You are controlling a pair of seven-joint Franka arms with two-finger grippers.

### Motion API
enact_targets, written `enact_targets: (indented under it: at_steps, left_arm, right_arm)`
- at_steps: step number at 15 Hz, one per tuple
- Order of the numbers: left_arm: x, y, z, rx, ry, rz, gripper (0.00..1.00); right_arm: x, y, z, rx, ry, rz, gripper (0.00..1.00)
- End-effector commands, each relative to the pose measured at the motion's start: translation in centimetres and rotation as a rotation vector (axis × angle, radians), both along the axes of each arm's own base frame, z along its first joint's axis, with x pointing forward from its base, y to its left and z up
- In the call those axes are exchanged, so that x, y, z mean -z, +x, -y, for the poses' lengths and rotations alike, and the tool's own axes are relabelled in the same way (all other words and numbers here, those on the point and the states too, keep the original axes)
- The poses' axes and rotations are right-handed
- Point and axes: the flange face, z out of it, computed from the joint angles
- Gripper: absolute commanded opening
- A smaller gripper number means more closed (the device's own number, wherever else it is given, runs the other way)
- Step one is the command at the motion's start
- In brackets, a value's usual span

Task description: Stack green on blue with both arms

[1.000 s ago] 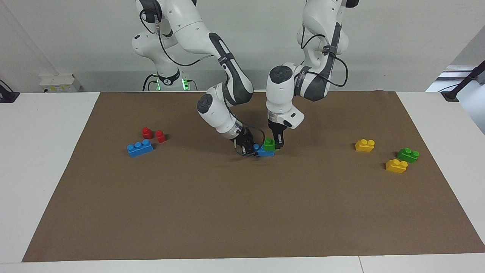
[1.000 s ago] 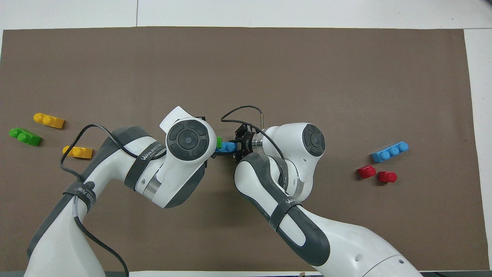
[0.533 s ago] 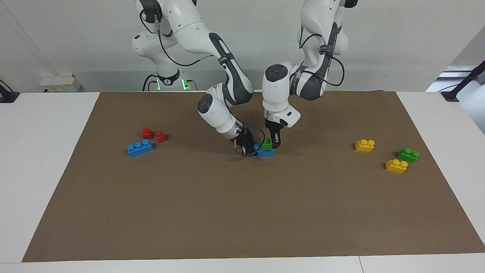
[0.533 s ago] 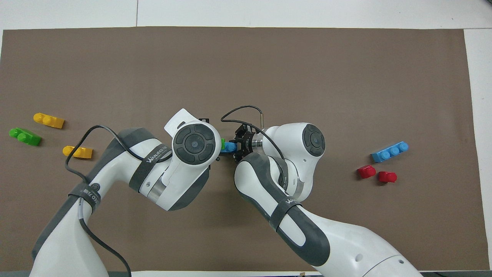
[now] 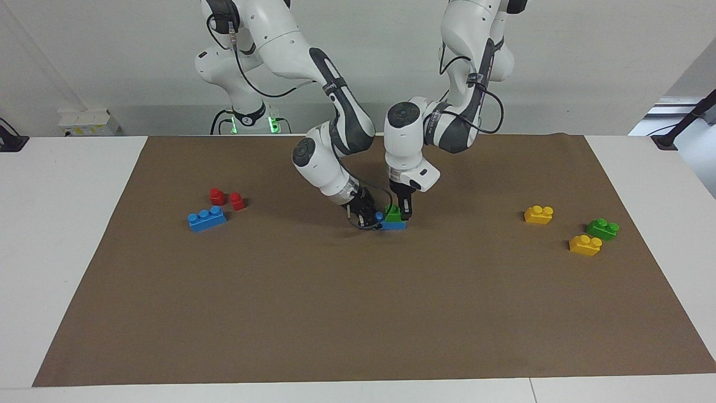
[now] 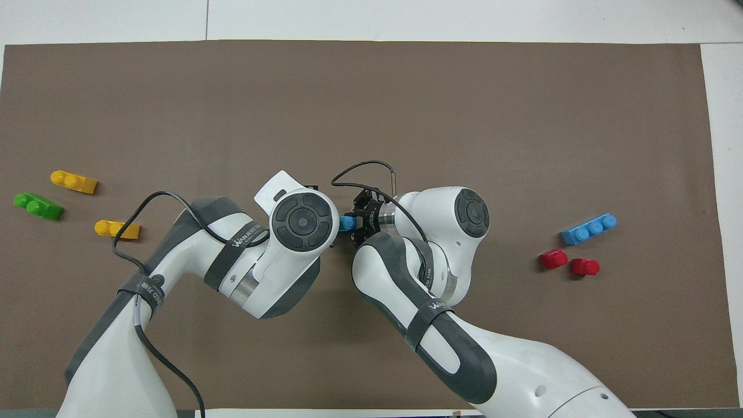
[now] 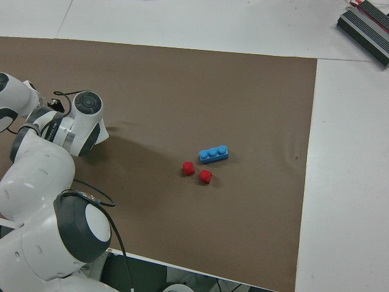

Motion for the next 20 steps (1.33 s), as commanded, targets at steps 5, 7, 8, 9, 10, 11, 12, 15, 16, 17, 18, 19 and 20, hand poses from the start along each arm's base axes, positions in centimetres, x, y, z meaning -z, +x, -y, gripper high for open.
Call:
enact_targets:
  at_steps: [5, 7, 8, 9, 10, 11, 12, 15, 16, 17, 18, 19, 20]
  left_arm:
    - [-3.1, 0.5, -2.9, 0.056, 0.041, 0.036, 1.00]
    - [-4.7, 1.7, -4.9, 0.076, 0.048, 0.039, 1.00]
    - [-5.8, 2.3, -6.1, 0.088, 0.050, 0.044, 1.00]
    - [-6.7, 3.1, -7.6, 0.104, 0.054, 0.044, 1.00]
    - [-7.7, 3.7, -9.2, 0.123, 0.053, 0.052, 1.00]
    - [-8.5, 4.5, -10.8, 0.144, 0.056, 0.053, 1.00]
    - [-9.1, 5.2, -12.2, 0.166, 0.065, 0.048, 1.00]
    - [-10.4, 7.1, -16.0, 0.254, 0.085, 0.037, 1.00]
    - [-11.0, 7.8, -17.3, 0.290, 0.086, 0.039, 1.00]
    - [-11.6, 8.4, -18.4, 0.319, 0.082, 0.041, 1.00]
    - [-12.3, 9.0, -19.7, 0.356, 0.081, 0.042, 1.00]
    - [-12.8, 9.4, -20.7, 0.399, 0.086, 0.041, 1.00]
    - [-13.1, 9.7, -22.0, 0.450, 0.097, 0.028, 1.00]
  right_arm:
    - [0.2, 0.4, 1.2, 0.024, 0.007, 0.015, 0.71]
    - [0.0, 1.4, 2.4, 0.038, 0.015, 0.002, 0.78]
    - [-0.1, 1.9, 3.3, 0.044, 0.022, -0.015, 0.80]
    - [-0.3, 2.7, 4.6, 0.043, 0.033, -0.034, 0.83]
    - [-0.8, 3.6, 6.1, 0.032, 0.047, -0.038, 0.86]
    - [-1.3, 4.3, 7.5, 0.000, 0.054, -0.038, 0.90]
    - [-2.1, 5.0, 8.9, -0.046, 0.060, -0.033, 0.99]
    - [-5.3, 7.3, 14.9, -0.228, 0.000, 0.029, 1.00]
    - [-6.3, 7.7, 17.0, -0.304, -0.027, 0.050, 1.00]
    - [-7.6, 8.3, 19.9, -0.377, -0.052, 0.079, 1.00]
    - [-8.7, 8.6, 22.3, -0.452, -0.068, 0.099, 1.00]
    - [-10.1, 8.7, 24.1, -0.526, -0.080, 0.119, 1.00]
    - [-11.8, 8.7, 26.1, -0.617, -0.104, 0.149, 1.00]
